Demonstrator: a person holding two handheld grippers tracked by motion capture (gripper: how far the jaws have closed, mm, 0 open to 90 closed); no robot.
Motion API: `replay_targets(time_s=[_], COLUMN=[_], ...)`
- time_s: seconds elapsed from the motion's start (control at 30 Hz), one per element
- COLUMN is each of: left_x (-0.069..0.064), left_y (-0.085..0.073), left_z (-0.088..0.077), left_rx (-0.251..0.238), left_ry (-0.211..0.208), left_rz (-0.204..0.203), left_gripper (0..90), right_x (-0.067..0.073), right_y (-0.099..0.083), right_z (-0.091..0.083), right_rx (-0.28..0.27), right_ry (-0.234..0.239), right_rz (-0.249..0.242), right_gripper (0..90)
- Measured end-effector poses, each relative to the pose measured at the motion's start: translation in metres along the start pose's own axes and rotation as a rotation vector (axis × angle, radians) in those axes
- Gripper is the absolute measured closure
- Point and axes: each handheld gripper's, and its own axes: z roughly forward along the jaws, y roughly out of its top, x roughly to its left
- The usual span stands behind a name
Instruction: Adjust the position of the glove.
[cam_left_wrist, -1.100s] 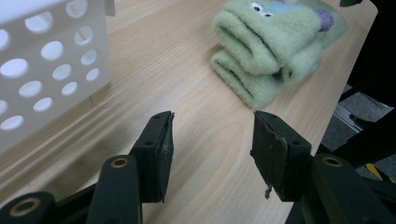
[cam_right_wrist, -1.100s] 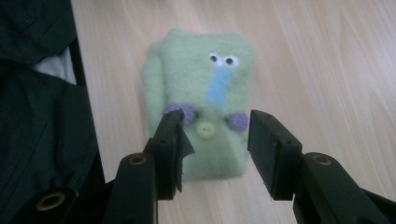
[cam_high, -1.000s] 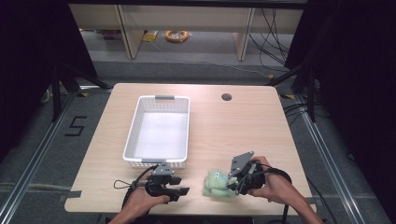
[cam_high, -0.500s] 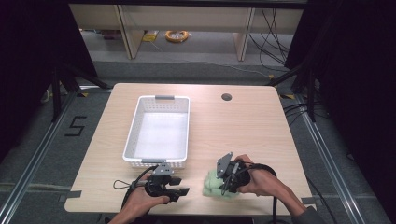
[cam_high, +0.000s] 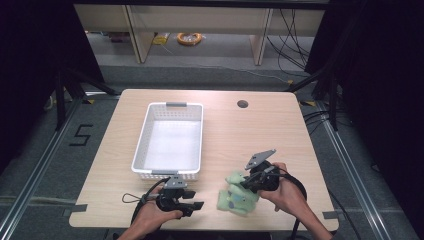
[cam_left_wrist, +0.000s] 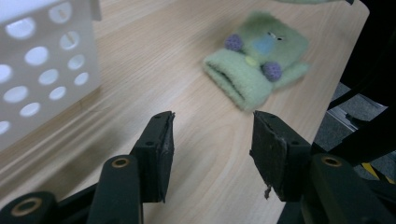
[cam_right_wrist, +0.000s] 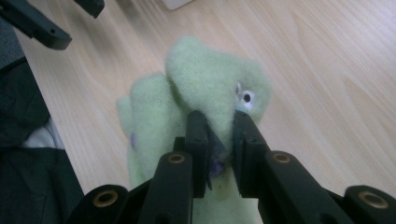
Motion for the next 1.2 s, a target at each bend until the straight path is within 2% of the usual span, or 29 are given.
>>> replay_targets(time_s=[0.03,0.1,0.13,0.17,0.23,0.27,0.33,0.37,0.4,0.47,0.5,0.53,0.6,0.63,0.67,0.73,0.77,0.87,0.93,0.97,1.0,1.03,1.07,1.1,1.13,1.17,1.2], left_x=[-0.002,-0.007,-0.008,-0.010,-0.012,-0.013,-0.013,-0.012,-0.012,-0.010,-0.010,-0.010,-0.010,-0.008,-0.008,-0.008,-0.008,-0.008,-0.008,-0.008,-0.008,-0.008,-0.008,-0.007,-0.008,-0.008,-0.008], left_y=[0.001,0.002,0.003,0.003,0.003,0.003,0.003,0.003,0.002,0.002,0.002,0.001,0.001,0.001,0.001,0.000,0.001,0.001,0.001,0.001,0.001,0.001,0.001,0.001,0.001,0.001,0.001], left_z=[0.000,0.002,0.002,0.003,0.004,0.004,0.004,0.004,0.004,0.003,0.003,0.002,0.003,0.002,0.002,0.002,0.002,0.002,0.002,0.002,0.002,0.002,0.002,0.002,0.002,0.003,0.003], left_rx=[-0.002,-0.009,-0.010,-0.005,-0.011,-0.006,-0.005,-0.004,-0.004,-0.003,-0.004,-0.004,-0.011,-0.004,-0.004,-0.003,-0.003,-0.001,-0.001,-0.001,-0.001,-0.001,-0.001,-0.001,-0.001,0.000,0.001], left_ry=[0.001,-0.011,-0.014,-0.012,-0.018,-0.017,-0.022,-0.023,-0.022,-0.017,-0.018,-0.014,-0.018,-0.020,-0.017,-0.015,-0.017,-0.016,-0.016,-0.016,-0.016,-0.016,-0.016,-0.018,-0.019,-0.019,-0.019], left_rz=[0.003,0.001,0.013,0.007,0.006,0.013,0.027,0.031,0.015,0.028,0.023,0.012,0.018,0.024,0.019,0.006,0.019,0.015,0.015,0.014,0.013,0.013,0.013,0.018,0.018,0.004,0.018], left_gripper=[49.0,49.4,49.5,49.6,50.3,50.9,51.4,51.7,51.8,51.8,51.8,51.8,51.8,51.7,51.7,51.6,51.5,51.5,51.5,51.5,51.6,51.6,51.7,51.8,51.8,51.9,51.9], right_x=[0.003,0.005,0.006,0.009,0.010,0.012,0.012,0.013,0.015,0.015,0.016,0.017,0.016,0.014,0.013,0.008,0.006,0.000,-0.001,-0.001,0.000,0.000,0.000,0.003,0.005,0.007,0.008], right_y=[0.000,0.001,0.001,0.002,0.002,0.003,0.003,0.003,0.003,0.002,0.002,0.002,0.002,0.003,0.003,0.002,0.001,-0.004,-0.008,-0.011,-0.014,-0.016,-0.016,-0.021,-0.023,-0.025,-0.026], right_z=[0.001,0.004,0.006,0.010,0.014,0.016,0.019,0.026,0.028,0.034,0.036,0.036,0.035,0.029,0.027,0.019,0.014,0.005,0.001,-0.001,-0.003,-0.003,-0.003,-0.002,-0.002,0.000,0.003], right_rx=[-0.007,-0.001,-0.010,-0.012,-0.009,0.004,0.002,0.008,0.017,0.008,0.018,0.015,0.021,-0.009,-0.011,-0.026,-0.021,-0.004,0.012,0.029,0.035,0.038,0.038,0.043,0.060,0.070,0.074], right_ry=[-0.008,-0.010,-0.013,-0.012,-0.015,-0.011,-0.024,-0.009,-0.002,0.010,0.019,0.021,0.025,0.049,0.061,0.063,0.053,0.058,0.062,0.079,0.072,0.085,0.085,0.095,0.106,0.106,0.101], right_rz=[0.036,0.026,0.017,0.042,0.027,0.044,0.033,0.056,0.081,0.071,0.085,0.078,0.074,0.050,0.043,-0.012,-0.038,-0.124,-0.153,-0.170,-0.177,-0.218,-0.218,-0.244,-0.241,-0.245,-0.259], right_gripper=[79.2,79.0,78.7,78.4,78.0,77.5,76.8,74.5,72.8,69.0,67.0,65.2,62.4,60.6,59.7,59.9,60.3,61.5,61.8,62.0,62.7,63.4,63.4,64.1,64.0,63.6,62.6])
